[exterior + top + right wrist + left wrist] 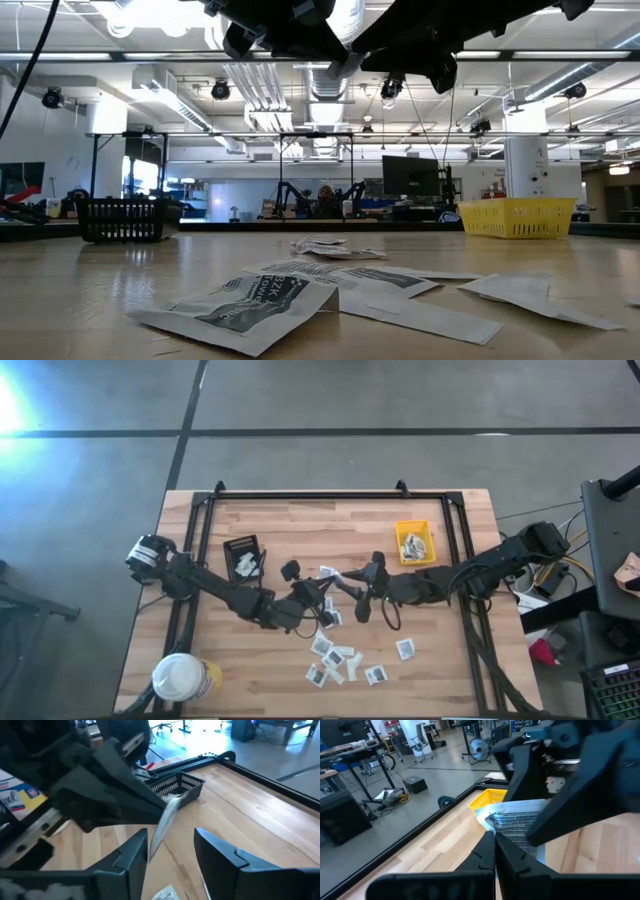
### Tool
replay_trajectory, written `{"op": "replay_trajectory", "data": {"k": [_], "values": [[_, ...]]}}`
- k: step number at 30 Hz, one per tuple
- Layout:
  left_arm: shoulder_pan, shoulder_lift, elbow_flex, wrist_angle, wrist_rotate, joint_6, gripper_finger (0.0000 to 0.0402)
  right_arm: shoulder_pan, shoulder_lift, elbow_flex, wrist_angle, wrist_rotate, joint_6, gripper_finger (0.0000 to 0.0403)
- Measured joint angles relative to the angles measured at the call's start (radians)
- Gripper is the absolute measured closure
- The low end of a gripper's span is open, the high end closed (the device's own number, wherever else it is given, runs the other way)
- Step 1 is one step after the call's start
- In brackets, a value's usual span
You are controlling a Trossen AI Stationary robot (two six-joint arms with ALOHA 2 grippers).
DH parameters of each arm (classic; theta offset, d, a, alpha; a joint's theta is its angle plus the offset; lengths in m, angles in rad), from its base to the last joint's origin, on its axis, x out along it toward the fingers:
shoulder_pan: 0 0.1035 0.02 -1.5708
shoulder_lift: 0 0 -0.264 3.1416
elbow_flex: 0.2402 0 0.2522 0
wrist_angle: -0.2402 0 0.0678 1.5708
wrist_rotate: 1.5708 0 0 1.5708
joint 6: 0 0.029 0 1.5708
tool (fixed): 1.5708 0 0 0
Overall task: Pick & Place First Aid Supplies
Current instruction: Put the black pad into the yellow bin
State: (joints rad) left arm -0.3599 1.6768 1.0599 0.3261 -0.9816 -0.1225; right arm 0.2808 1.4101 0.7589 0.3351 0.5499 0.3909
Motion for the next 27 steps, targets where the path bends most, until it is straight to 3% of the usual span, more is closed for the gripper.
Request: {"op": "replay_trajectory", "data": {"k": [5, 11, 27], "values": [[0.0, 0.0, 0.0, 0.012, 0.008, 0.016, 0.0401, -0.004, 0.0, 0.0, 0.0, -0.001, 0.002, 0.0296], [0.0, 0.0, 0.0, 0.011, 0.021, 0.019, 0.0401, -0.004, 0.0, 0.0, -0.016, -0.011, -0.017, 0.0384], [-0.001, 0.0, 0.0, -0.062, 0.036, 0.046, 0.0401, -0.005, 0.0, 0.002, -0.07, -0.087, -0.05, 0.0394]]}}
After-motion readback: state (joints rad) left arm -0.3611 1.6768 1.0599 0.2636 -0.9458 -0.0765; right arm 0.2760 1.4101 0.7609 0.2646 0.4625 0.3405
